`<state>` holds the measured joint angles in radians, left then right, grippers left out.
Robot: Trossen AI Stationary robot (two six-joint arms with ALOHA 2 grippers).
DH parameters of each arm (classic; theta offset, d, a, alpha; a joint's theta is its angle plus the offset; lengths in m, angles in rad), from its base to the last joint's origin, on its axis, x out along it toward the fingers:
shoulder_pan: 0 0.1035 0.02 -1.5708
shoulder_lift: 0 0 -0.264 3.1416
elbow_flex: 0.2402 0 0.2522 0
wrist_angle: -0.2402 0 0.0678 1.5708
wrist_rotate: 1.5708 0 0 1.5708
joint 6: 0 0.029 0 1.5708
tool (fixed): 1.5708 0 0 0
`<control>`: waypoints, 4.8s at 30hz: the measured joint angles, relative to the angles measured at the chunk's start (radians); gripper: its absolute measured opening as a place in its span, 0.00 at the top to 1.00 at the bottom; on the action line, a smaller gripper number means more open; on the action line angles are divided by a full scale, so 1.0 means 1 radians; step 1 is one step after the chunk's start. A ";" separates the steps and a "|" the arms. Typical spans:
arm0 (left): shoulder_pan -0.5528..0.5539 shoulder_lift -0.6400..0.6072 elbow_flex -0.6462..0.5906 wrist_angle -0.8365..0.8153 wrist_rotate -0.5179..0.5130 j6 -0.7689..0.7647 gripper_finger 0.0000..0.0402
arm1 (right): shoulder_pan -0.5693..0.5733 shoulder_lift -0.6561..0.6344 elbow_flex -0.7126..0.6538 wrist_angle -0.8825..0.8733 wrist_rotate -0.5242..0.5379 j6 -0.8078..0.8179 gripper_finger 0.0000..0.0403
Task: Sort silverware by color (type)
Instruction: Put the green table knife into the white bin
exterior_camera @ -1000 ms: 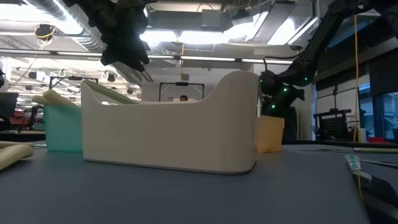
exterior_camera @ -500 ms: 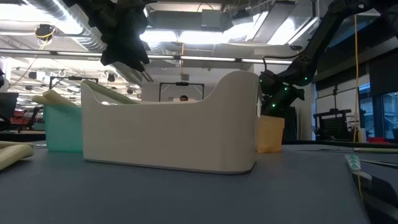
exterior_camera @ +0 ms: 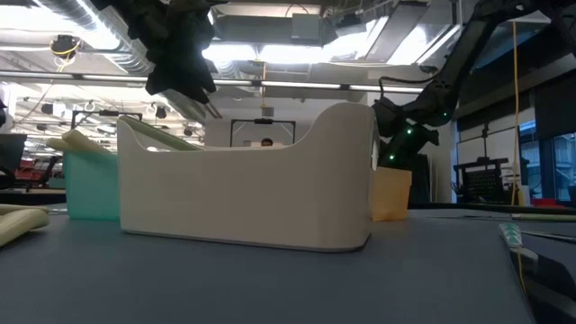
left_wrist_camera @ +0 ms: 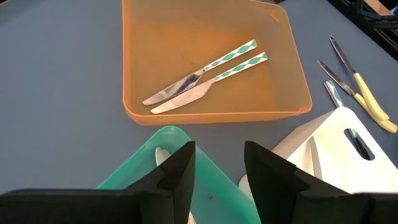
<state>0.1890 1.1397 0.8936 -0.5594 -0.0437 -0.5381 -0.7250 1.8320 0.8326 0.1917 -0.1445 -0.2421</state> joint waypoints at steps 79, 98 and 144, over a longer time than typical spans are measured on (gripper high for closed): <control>0.040 0.000 0.000 0.090 -0.044 0.078 0.67 | -0.001 -0.002 0.000 -0.023 0.135 -0.027 0.96; 0.040 0.000 0.000 0.089 -0.041 0.078 0.67 | -0.014 0.001 -0.001 -0.055 0.166 -0.024 0.81; 0.040 0.000 0.000 0.091 -0.044 0.077 0.67 | -0.015 -0.033 0.094 -0.349 -0.002 -0.100 1.00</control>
<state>0.2291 1.1397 0.8932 -0.4683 -0.0875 -0.4606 -0.7399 1.7994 0.9267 -0.1573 -0.1463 -0.3422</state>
